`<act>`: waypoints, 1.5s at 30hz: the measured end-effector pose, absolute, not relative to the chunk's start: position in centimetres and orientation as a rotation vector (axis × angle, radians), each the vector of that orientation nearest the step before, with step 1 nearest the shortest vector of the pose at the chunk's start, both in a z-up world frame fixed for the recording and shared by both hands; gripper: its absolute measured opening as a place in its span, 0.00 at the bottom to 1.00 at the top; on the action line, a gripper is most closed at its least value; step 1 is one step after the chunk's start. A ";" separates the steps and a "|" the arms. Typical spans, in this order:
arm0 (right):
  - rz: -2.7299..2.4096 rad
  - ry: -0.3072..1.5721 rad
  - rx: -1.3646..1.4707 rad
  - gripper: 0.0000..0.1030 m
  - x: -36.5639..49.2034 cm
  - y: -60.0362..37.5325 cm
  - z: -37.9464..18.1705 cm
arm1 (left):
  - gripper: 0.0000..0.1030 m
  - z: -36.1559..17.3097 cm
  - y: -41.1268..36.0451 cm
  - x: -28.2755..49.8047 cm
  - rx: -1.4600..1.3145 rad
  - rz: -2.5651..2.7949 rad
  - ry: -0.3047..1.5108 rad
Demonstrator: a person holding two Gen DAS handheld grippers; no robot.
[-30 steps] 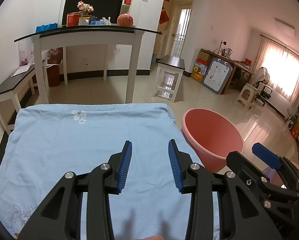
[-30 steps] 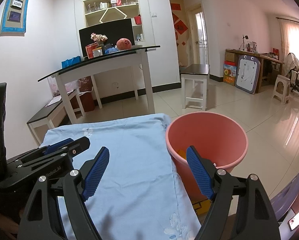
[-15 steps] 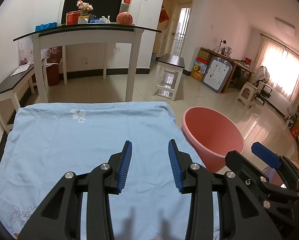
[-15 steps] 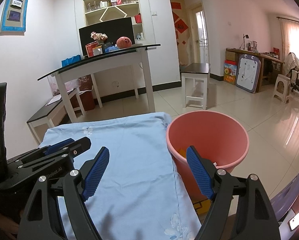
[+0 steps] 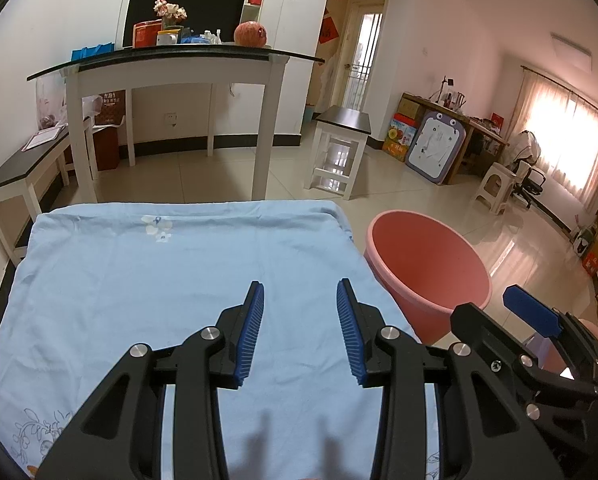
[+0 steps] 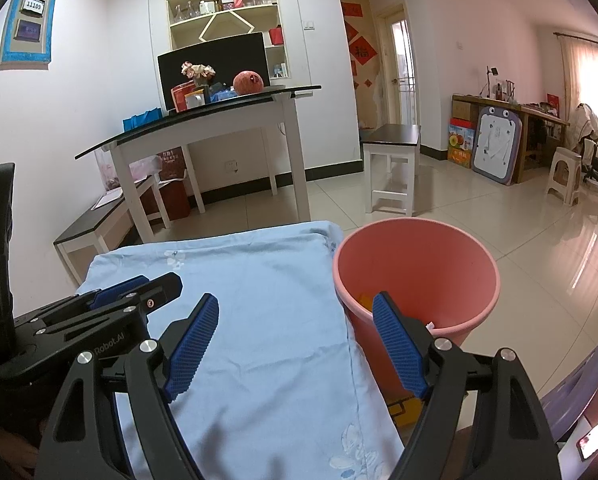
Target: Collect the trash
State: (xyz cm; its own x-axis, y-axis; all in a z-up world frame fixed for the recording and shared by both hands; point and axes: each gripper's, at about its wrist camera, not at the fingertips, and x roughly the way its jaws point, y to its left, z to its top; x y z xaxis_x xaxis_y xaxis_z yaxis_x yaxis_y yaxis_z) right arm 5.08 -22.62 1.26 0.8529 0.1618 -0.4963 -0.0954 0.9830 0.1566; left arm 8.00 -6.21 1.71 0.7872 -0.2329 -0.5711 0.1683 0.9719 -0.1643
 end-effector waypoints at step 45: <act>0.136 0.542 0.133 0.76 5.0 -22.8 0.4 | 0.37 1.4 -6.2 7.7 -0.104 -0.215 0.639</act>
